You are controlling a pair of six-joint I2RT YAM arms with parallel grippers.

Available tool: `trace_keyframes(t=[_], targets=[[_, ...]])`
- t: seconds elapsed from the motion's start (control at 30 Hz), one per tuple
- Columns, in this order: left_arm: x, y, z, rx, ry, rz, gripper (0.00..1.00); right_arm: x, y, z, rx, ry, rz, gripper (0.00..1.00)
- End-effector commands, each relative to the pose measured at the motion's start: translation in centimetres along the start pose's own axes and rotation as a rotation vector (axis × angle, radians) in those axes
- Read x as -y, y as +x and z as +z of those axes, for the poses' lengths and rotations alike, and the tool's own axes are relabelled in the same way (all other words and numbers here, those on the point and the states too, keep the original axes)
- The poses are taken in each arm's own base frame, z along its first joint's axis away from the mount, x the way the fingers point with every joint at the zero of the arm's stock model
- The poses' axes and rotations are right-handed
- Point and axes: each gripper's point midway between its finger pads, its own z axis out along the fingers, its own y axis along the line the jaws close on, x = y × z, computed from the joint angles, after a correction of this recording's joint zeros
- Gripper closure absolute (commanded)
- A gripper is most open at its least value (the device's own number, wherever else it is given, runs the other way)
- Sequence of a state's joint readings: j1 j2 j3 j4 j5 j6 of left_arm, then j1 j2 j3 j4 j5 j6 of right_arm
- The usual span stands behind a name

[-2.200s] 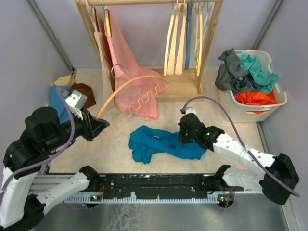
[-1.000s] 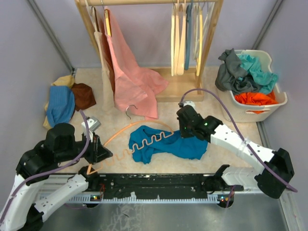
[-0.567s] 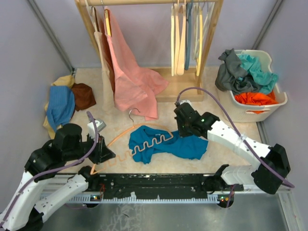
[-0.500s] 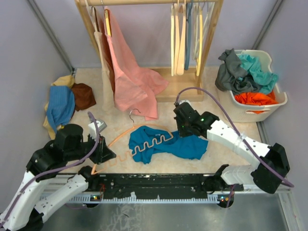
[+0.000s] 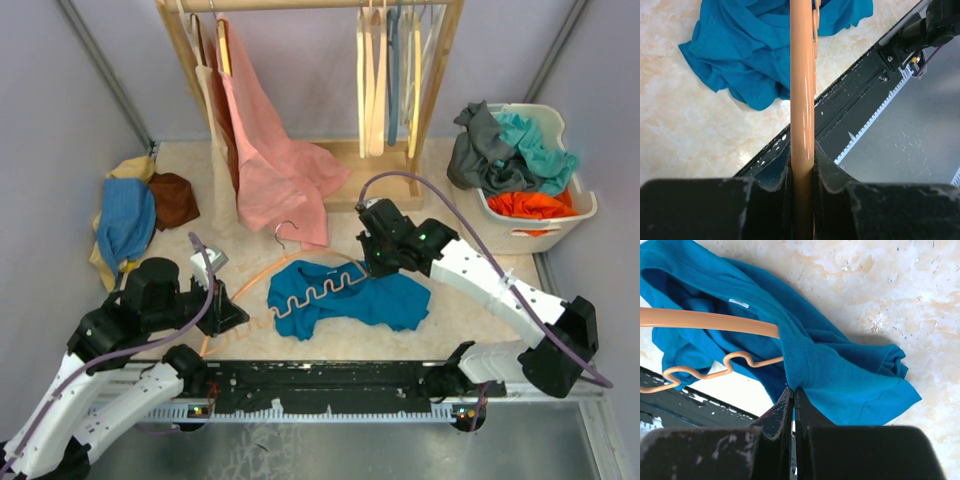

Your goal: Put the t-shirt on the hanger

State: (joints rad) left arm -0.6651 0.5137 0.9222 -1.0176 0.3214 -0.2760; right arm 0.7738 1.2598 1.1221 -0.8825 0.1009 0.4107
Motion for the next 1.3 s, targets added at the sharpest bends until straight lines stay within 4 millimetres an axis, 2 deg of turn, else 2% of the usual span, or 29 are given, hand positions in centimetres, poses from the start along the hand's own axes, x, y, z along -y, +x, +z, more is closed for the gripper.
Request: trace_keyframes(t=[0.0,0.2,0.4,0.53,0.67,0.93,1.27], targets=[[0.6,-2.0,0.3,0.105,0.038,0.041,1.0,-0.6,-1.9,-1.5,0.032,-0.027,-0.016,1.0],[0.4,-2.1,1.1,0.136,0.048,0.037,0.97,0.3,-2.3,-2.2,0.04,0.017,-0.032,1.0],[1.1,-2.7,1.3,0.162,0.089,0.023,0.97,1.6,-2.2,-2.5,0.043,0.087,-0.045,1.0],[1.7,-2.9,1.6,0.165,0.124,0.033,0.98,1.9,-3.0,-2.9,0.085,0.098,-0.041,1.0],[1.8,-2.8,1.8,0.151,0.14,0.046,0.98,1.0,-4.4,-3.4,0.129,0.058,-0.039,1.0],[1.8,-2.9,1.7,0.16,0.138,0.051,0.99,-1.6,-7.4,-5.6,0.194,-0.055,-0.041,1.0],[2.0,-3.2,1.6,0.175,0.142,0.061,0.99,-3.2,-8.6,-6.6,0.198,-0.124,-0.06,1.0]])
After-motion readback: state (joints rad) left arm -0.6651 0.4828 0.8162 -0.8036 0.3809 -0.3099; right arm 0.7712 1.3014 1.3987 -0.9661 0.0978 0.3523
